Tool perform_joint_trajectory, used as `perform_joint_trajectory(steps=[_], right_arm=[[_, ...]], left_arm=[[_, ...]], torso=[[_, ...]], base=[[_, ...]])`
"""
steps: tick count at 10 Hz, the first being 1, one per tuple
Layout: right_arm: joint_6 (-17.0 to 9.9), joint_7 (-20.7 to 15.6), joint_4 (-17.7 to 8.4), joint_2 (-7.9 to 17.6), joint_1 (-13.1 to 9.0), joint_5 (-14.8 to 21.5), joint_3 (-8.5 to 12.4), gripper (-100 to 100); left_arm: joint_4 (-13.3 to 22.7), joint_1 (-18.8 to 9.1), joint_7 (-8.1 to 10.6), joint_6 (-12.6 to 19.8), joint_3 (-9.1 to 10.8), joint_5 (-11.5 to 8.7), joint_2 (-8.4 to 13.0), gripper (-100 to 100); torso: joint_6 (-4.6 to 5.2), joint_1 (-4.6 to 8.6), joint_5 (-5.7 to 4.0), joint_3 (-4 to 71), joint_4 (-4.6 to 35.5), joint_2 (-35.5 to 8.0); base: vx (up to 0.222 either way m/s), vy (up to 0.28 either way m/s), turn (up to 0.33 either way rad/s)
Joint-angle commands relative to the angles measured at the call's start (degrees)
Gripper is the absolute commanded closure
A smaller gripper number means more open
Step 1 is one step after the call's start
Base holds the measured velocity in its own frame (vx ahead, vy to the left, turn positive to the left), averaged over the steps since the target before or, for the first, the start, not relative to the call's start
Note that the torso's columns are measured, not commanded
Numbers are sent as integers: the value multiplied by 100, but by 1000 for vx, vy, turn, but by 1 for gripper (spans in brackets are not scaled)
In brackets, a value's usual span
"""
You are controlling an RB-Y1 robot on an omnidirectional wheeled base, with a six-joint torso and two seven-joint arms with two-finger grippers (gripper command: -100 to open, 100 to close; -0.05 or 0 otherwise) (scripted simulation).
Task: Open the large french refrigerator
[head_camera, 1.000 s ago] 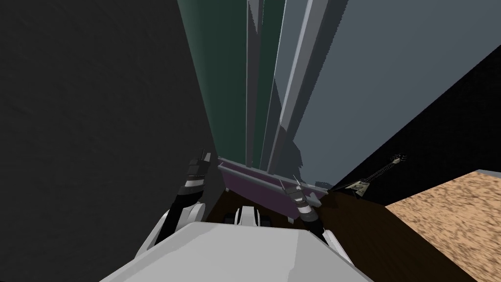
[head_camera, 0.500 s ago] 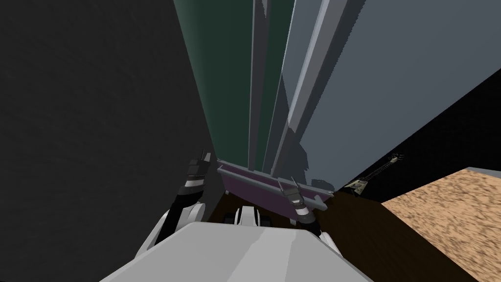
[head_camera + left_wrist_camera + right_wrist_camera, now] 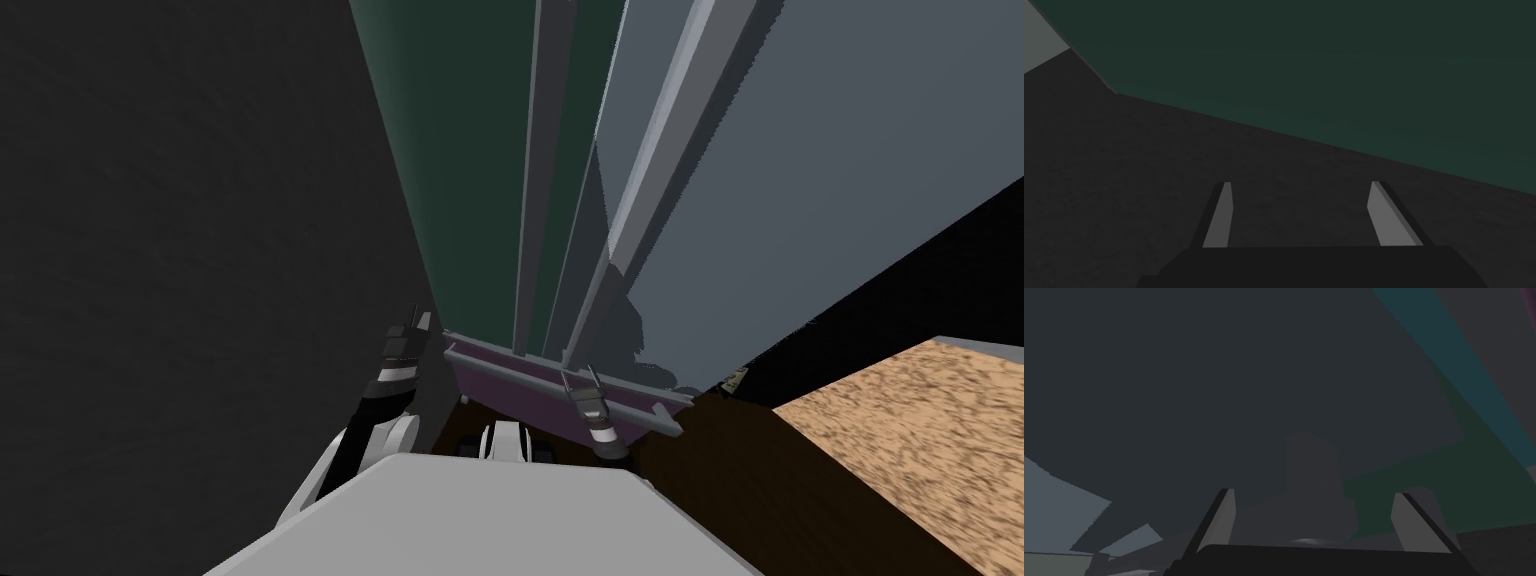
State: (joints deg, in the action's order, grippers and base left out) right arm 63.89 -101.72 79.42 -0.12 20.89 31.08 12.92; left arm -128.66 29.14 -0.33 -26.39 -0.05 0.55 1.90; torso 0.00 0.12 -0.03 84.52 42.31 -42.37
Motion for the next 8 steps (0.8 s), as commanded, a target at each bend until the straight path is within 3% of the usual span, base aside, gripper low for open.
perform_joint_trajectory(steps=[1, 3, 8], right_arm=[[34, -68, -69, -164, -26, 12, 12, -100], [-135, 74, -286, 116, -381, -146, 329, -100], [-360, 272, -544, 486, -821, -345, 724, -100]], left_arm=[[0, 0, 0, 0, 0, 0, 0, 0], [0, -1, 0, 0, 0, 0, 0, 0], [0, -1, 0, 0, 0, 0, 0, 0]], torso=[[0, 3, -1, -3, 1, -3], [-2, -13, 3, -3, 1, -4], [-6, -15, 5, 10, -1, 15]], base=[[7, 11, 0], [-49, 71, 187], [-59, 76, 105]])
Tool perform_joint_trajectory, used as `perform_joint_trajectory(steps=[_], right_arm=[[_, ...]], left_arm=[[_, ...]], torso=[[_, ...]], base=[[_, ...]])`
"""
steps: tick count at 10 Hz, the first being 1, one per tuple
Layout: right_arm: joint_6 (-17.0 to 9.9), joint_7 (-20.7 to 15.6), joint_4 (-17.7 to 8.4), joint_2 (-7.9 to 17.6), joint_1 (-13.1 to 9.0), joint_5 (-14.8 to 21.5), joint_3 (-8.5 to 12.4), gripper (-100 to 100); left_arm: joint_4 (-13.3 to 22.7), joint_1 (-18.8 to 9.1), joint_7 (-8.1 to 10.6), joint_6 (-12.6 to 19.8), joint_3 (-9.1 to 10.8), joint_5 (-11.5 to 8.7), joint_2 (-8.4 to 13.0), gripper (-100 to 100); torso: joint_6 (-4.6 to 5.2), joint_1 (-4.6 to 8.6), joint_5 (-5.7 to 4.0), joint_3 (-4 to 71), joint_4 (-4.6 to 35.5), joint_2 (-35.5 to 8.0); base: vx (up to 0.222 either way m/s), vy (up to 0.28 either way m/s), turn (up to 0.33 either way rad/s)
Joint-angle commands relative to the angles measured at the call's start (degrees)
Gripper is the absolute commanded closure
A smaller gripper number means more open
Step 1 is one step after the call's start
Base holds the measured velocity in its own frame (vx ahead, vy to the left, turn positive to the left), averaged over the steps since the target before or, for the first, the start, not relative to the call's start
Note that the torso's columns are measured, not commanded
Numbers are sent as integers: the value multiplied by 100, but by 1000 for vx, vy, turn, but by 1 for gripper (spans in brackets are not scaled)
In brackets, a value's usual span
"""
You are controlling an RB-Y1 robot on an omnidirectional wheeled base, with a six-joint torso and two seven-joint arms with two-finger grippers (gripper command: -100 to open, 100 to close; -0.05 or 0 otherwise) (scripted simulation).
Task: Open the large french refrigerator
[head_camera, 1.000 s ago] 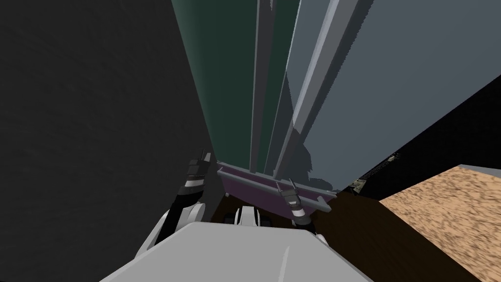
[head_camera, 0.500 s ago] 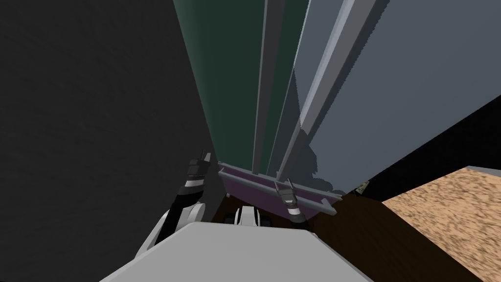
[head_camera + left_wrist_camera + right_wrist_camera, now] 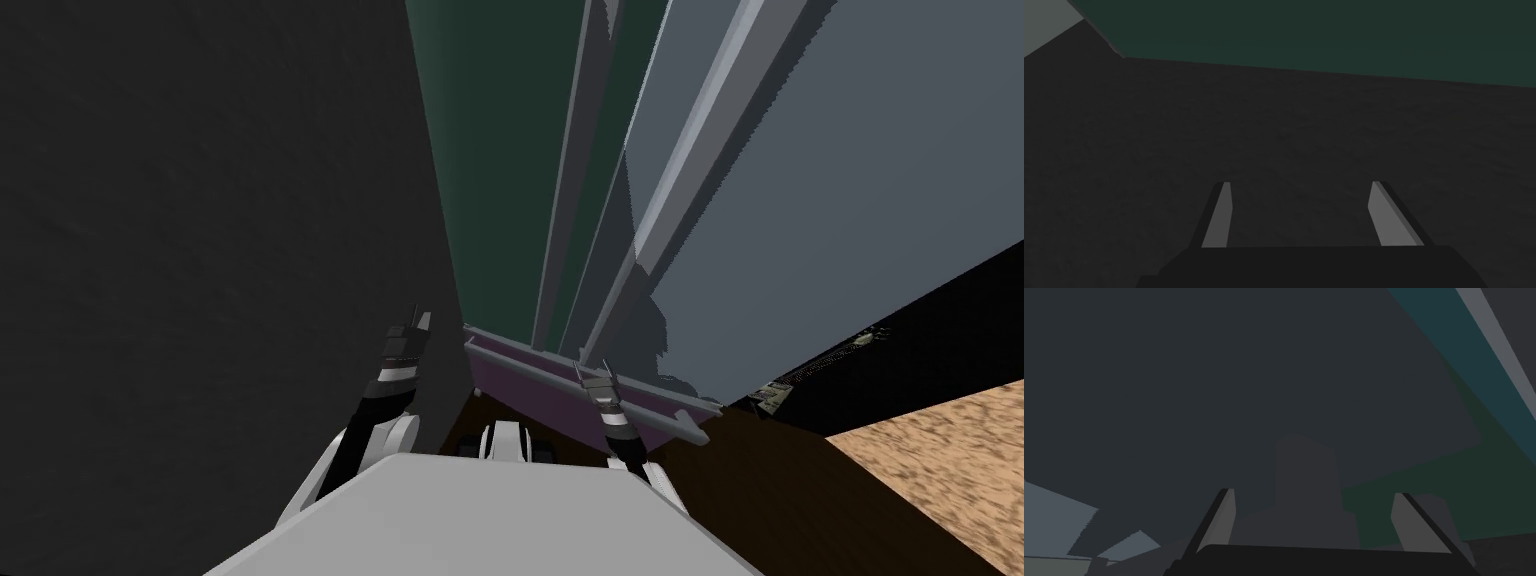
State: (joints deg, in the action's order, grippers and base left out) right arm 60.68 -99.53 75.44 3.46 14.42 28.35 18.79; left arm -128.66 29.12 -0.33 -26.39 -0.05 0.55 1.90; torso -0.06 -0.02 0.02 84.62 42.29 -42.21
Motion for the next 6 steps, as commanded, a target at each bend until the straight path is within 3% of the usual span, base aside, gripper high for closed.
perform_joint_trajectory(steps=[1, 2, 3, 6], right_arm=[[-83, 92, -198, 203, -262, -113, 216, -100], [-106, 95, -80, 151, -167, -80, 159, -100], [51, -26, -43, -20, 2, 7, -21, 100], [141, -105, 60, -168, 178, 86, -179, 100]], left_arm=[[0, 0, 0, 0, 0, 0, 0, 0], [0, 0, 0, 0, 0, 0, 0, 0], [0, 1, 0, 0, 1, 0, 1, 0], [0, 2, 0, 0, 2, 0, 2, 0]], torso=[[-1, -6, 2, 2, -1, 3], [-1, -7, 3, 0, 0, 0], [-1, -3, 0, -2, -1, -2], [-14, 3, -24, 7, -31, 25]], base=[[-36, 63, 82], [-16, 21, 1], [55, -70, -208], [55, -87, -101]])
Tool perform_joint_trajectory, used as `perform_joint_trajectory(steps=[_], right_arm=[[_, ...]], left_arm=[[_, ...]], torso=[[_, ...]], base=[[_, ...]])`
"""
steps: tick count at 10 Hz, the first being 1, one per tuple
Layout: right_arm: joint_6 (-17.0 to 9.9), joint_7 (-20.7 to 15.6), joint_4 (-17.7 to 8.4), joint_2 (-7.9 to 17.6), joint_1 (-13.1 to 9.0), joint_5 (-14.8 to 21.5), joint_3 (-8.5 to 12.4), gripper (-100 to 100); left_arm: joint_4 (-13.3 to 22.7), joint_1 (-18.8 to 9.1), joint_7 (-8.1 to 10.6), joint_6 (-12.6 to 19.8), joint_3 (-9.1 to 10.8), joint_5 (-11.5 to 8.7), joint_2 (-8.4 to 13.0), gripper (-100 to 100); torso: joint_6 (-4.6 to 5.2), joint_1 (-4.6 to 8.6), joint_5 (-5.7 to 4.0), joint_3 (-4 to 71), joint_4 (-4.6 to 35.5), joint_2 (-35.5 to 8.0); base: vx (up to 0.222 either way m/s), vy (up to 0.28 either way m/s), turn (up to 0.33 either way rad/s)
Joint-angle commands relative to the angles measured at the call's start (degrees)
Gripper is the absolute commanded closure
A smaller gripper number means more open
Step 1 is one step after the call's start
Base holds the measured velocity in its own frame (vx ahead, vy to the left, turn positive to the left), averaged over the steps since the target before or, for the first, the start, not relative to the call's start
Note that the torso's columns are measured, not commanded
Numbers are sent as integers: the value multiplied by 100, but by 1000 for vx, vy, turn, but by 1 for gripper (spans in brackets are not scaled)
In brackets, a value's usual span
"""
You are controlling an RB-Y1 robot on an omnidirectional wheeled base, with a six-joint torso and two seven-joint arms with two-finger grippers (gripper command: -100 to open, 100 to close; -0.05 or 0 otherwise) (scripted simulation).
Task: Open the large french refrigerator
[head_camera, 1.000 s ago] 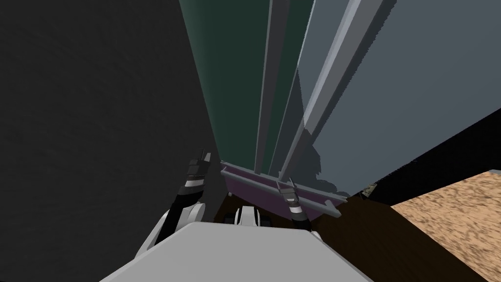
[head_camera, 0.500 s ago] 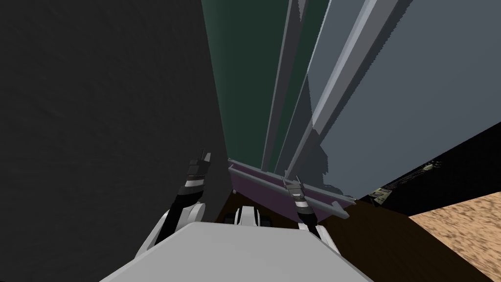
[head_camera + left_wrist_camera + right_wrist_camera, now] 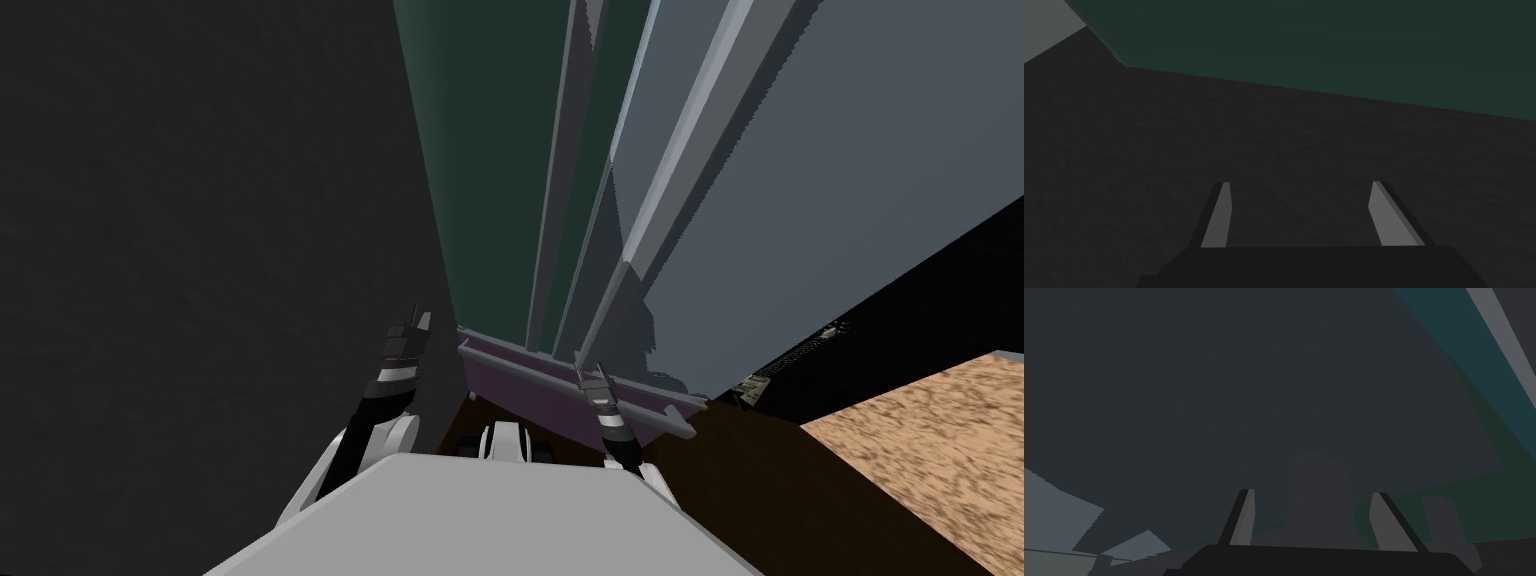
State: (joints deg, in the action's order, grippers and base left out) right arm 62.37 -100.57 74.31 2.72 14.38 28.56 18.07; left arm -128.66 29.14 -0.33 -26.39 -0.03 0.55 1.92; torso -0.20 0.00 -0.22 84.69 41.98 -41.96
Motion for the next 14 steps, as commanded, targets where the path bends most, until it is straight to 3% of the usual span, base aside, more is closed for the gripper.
perform_joint_trajectory(steps=[1, 6, 7, 8, 14], right_arm=[[17, -41, 224, -168, 270, 105, -186, 100], [196, -199, 431, -464, 621, 264, -503, 100], [148, -136, 438, -381, 542, 208, -408, 100], [187, 86, 417, -177, 460, 243, -487, 100], [283, 785, 346, 457, 178, 331, -694, 100]], left_arm=[[0, -1, 0, 0, -1, 0, 0, 0], [0, 0, 0, 0, 0, 0, 0, 0], [0, 0, 0, 0, 0, 0, 0, 0], [0, -1, 0, 0, -1, 0, -1, 0], [1, -4, 0, 1, -1, 0, 0, 0]], torso=[[1, -13, 6, 0, 2, -3], [0, -18, 9, -8, 8, -15], [-3, -24, 12, -7, 10, -14], [5, -26, 22, -8, 22, -22], [11, -43, 54, -20, 74, -63]], base=[[26, -41, -54], [33, -45, -87], [15, -27, -26], [-129, -83, 194], [-240, -105, 166]])
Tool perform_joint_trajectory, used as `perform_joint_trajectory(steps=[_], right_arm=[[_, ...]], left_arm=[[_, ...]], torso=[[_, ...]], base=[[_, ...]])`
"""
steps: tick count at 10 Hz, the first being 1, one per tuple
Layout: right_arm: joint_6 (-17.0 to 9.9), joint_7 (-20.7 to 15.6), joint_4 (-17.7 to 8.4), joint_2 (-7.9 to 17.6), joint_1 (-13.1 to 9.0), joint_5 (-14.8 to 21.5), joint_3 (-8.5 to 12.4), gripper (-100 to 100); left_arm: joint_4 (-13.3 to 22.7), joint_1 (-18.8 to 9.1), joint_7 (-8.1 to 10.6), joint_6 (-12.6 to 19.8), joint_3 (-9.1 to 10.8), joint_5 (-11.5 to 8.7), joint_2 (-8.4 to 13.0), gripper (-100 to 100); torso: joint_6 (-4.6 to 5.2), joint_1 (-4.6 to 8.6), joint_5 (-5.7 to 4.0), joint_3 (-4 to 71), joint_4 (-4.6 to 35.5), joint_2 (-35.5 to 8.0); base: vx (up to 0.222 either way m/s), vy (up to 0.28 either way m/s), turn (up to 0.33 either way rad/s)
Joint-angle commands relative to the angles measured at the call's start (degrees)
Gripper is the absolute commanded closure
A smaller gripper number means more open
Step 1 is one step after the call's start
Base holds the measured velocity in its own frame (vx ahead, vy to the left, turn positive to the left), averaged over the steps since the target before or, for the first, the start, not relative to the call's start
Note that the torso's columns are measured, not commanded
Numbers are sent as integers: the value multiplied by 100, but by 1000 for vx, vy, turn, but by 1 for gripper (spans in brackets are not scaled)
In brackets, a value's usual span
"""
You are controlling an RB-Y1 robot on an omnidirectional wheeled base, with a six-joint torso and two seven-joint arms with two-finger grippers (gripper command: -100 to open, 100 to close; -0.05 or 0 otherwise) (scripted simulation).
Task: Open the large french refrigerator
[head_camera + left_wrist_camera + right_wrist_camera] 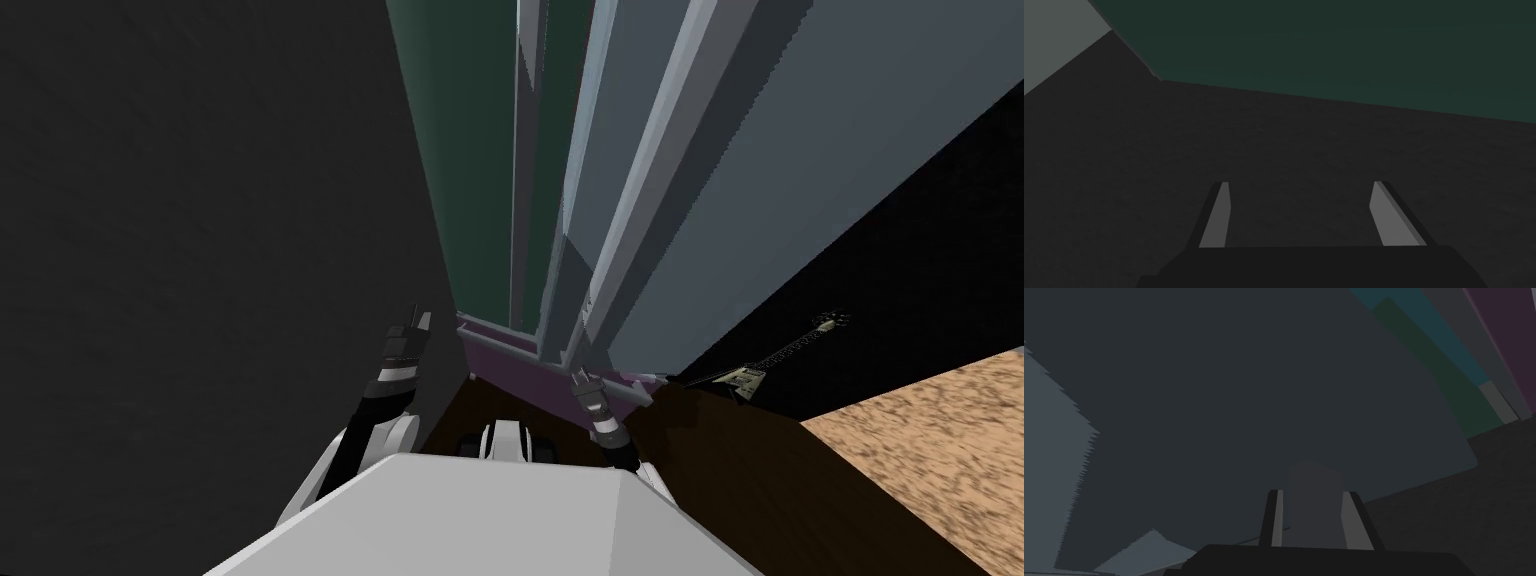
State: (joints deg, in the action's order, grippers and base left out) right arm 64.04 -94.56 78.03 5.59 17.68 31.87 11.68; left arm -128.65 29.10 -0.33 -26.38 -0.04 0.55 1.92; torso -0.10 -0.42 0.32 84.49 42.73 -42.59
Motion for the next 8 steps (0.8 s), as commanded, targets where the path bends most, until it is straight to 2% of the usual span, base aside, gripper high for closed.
perform_joint_trajectory(steps=[1, 2, 3, 4, 5, 8], right_arm=[[132, 301, -38, 275, -199, 15, -90, 100], [148, 417, -50, 381, -246, 29, -125, 100], [84, 305, -141, 322, -190, 25, -73, 100], [248, 454, -136, 437, -181, 88, -225, 100], [248, 454, -136, 437, -181, 88, -225, 100], [497, 638, -75, 582, -189, 170, -453, 100]], left_arm=[[0, 0, 0, 0, 0, 0, 0, 0], [0, 0, 0, 0, 0, 0, 0, 0], [0, 0, 0, 0, 0, 0, 0, 0], [0, 2, 0, 0, 0, 0, -1, 0], [-1, 2, 0, 0, 1, 0, 1, 0], [0, 2, 0, 0, 1, 0, 1, 0]], torso=[[-9, -14, 0, -1, -3, -2], [-15, -28, 1, -7, -3, -13], [-13, -28, 3, -9, -1, -15], [-3, -27, 2, 7, -11, 19], [-12, 7, -10, 1, -16, 1], [14, 29, -11, -10, -6, -14]], base=[[-228, -89, 147], [-209, -93, 138], [-91, -50, 18], [-123, -147, 77], [-142, -184, 134], [-141, -171, 116]])
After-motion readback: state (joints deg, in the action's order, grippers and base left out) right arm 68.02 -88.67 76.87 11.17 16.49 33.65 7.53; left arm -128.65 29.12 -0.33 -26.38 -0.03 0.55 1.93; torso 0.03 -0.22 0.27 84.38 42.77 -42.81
